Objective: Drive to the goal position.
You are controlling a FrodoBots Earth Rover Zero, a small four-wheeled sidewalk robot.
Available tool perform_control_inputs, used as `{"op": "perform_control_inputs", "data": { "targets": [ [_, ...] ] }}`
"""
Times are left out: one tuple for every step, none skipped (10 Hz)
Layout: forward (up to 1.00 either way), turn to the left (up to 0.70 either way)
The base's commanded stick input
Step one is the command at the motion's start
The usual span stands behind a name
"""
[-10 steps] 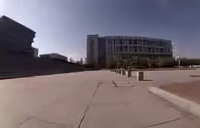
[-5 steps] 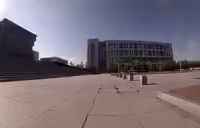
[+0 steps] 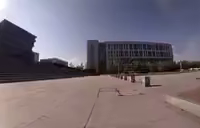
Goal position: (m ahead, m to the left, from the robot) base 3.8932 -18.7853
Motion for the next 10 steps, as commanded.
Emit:
{"op": "perform_control_inputs", "data": {
  "targets": [
    [0.7, -0.27],
    [0.7, -0.02],
    [0.7, 0.0],
    [0.7, 0.0],
    [0.7, 0.0],
    [0.7, 0.0],
    [0.7, 0.0],
    [0.7, 0.0],
    [0.7, 0.0],
    [0.7, 0.0]
  ]
}}
